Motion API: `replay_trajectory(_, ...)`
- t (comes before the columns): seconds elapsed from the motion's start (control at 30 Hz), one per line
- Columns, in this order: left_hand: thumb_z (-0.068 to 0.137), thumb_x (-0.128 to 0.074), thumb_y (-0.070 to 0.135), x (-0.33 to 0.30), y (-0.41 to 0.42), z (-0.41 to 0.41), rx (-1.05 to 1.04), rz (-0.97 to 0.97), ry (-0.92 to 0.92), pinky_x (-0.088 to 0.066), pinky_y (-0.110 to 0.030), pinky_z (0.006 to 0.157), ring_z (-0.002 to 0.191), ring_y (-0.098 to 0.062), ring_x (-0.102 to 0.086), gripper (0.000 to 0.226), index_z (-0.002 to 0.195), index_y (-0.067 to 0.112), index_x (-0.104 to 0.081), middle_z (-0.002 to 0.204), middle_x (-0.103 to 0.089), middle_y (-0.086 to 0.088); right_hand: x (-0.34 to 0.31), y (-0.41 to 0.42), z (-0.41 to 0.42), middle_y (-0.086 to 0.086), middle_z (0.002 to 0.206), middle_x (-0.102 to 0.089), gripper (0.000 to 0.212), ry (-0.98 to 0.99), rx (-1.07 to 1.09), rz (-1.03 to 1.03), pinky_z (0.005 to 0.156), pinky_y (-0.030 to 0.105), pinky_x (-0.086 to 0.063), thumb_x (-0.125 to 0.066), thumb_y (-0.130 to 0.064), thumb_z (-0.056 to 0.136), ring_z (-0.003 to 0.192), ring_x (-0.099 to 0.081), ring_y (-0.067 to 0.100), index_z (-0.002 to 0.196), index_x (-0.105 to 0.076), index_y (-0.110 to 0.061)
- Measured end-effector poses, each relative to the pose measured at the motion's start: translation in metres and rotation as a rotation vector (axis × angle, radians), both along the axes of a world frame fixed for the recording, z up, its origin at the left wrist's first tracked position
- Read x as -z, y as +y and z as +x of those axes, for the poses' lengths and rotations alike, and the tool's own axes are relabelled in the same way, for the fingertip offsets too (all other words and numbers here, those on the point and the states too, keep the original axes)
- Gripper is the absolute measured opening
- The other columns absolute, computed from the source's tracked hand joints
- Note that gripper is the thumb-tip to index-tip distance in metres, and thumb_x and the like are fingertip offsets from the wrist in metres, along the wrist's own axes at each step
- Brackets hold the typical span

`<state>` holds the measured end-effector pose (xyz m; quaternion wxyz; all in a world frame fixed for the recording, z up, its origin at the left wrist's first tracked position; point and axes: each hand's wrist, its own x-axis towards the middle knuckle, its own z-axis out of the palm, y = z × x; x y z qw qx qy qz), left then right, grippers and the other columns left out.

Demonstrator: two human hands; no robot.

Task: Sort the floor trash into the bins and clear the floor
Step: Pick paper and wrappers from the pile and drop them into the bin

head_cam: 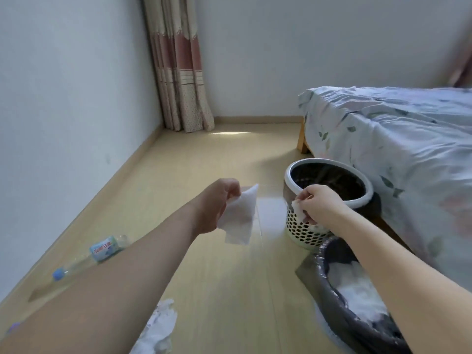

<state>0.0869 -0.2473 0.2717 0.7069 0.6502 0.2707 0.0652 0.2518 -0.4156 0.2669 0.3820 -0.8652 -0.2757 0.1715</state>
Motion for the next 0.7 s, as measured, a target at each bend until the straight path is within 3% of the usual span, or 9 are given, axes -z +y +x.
replay_trajectory(0.1,0.053,-0.053,0.027,0.009,-0.07,0.087,0.141,-0.003,0.052,-0.024,-0.033,0.052,0.063,-0.027,-0.031,0.043,0.091,0.012,-0.041,0.081,-0.028,-0.013,0.021,-0.07,0.061,0.011,0.082,-0.068,0.014,0.022,0.153,-0.032,0.063,0.037,-0.058,-0.056,-0.005,0.082,0.072,-0.066,0.025,0.085,-0.064,-0.016)
replay_trajectory(0.2,0.067,-0.053,0.028,0.039,-0.146,0.154,0.205,0.122,0.157,-0.035,-0.03,0.058,0.073,-0.025,-0.042,0.023,0.083,0.013,-0.045,0.085,-0.04,-0.008,0.055,-0.125,0.093,0.017,0.071,-0.071,0.018,0.127,0.272,-0.188,0.068,0.045,-0.061,-0.058,0.002,0.066,0.068,-0.069,0.034,0.077,-0.069,-0.005)
replay_trajectory(0.3,0.082,-0.049,0.019,0.093,-0.21,0.2,0.338,0.249,0.341,-0.032,-0.025,0.054,0.063,-0.016,-0.039,0.01,0.073,0.017,-0.044,0.074,-0.04,-0.004,0.081,-0.152,0.109,0.015,0.073,-0.061,0.008,0.219,0.296,-0.32,0.061,0.03,-0.052,-0.053,-0.005,0.082,0.067,-0.062,0.029,0.083,-0.06,-0.005)
replay_trajectory(0.37,0.085,-0.047,0.015,0.121,-0.231,0.216,0.418,0.35,0.438,-0.034,-0.025,0.052,0.058,-0.016,-0.041,0.011,0.076,0.014,-0.051,0.068,-0.043,-0.003,0.087,-0.156,0.115,0.014,0.089,-0.057,0.012,0.247,0.24,-0.419,0.073,0.029,-0.044,-0.048,-0.014,0.094,0.079,-0.057,0.028,0.095,-0.059,-0.008)
replay_trajectory(0.43,0.086,-0.049,0.012,0.129,-0.23,0.225,0.416,0.428,0.423,-0.041,-0.03,0.059,0.063,-0.021,-0.048,0.012,0.08,0.009,-0.058,0.068,-0.049,-0.005,0.091,-0.156,0.122,0.017,0.123,-0.058,0.033,0.198,0.277,-0.435,0.09,0.032,-0.046,-0.048,-0.019,0.095,0.11,-0.057,0.033,0.122,-0.056,-0.002)
replay_trajectory(0.47,0.084,-0.052,0.011,0.126,-0.222,0.226,0.383,0.435,0.393,-0.044,-0.034,0.063,0.068,-0.023,-0.051,0.013,0.081,0.004,-0.062,0.071,-0.054,-0.01,0.092,-0.152,0.124,0.018,0.126,-0.058,0.037,0.158,0.307,-0.4,0.09,0.034,-0.048,-0.049,-0.018,0.092,0.113,-0.056,0.035,0.124,-0.056,-0.002)
replay_trajectory(0.53,0.074,-0.055,0.011,0.113,-0.192,0.219,0.272,0.414,0.324,-0.048,-0.041,0.064,0.072,-0.026,-0.055,0.018,0.081,-0.002,-0.065,0.077,-0.06,-0.02,0.086,-0.14,0.122,0.016,0.114,-0.063,0.031,0.071,0.326,-0.29,0.081,0.033,-0.049,-0.049,-0.014,0.088,0.102,-0.06,0.033,0.114,-0.062,-0.003)
replay_trajectory(0.6,0.077,-0.055,0.009,0.093,-0.15,0.2,0.171,0.416,0.28,-0.05,-0.04,0.068,0.076,-0.03,-0.058,0.013,0.081,0.002,-0.065,0.083,-0.062,-0.018,0.079,-0.115,0.111,0.012,0.099,-0.065,0.024,0.037,0.267,-0.203,0.073,0.032,-0.049,-0.048,-0.013,0.087,0.088,-0.061,0.027,0.102,-0.065,-0.005)
replay_trajectory(0.7,0.087,-0.051,0.007,0.071,-0.077,0.151,0.056,0.466,0.276,-0.048,-0.034,0.069,0.078,-0.026,-0.057,0.015,0.091,0.001,-0.064,0.09,-0.061,-0.013,0.062,-0.058,0.075,0.012,0.095,-0.067,0.025,-0.056,0.079,-0.131,0.076,0.038,-0.053,-0.045,-0.012,0.086,0.083,-0.061,0.024,0.095,-0.067,-0.003)
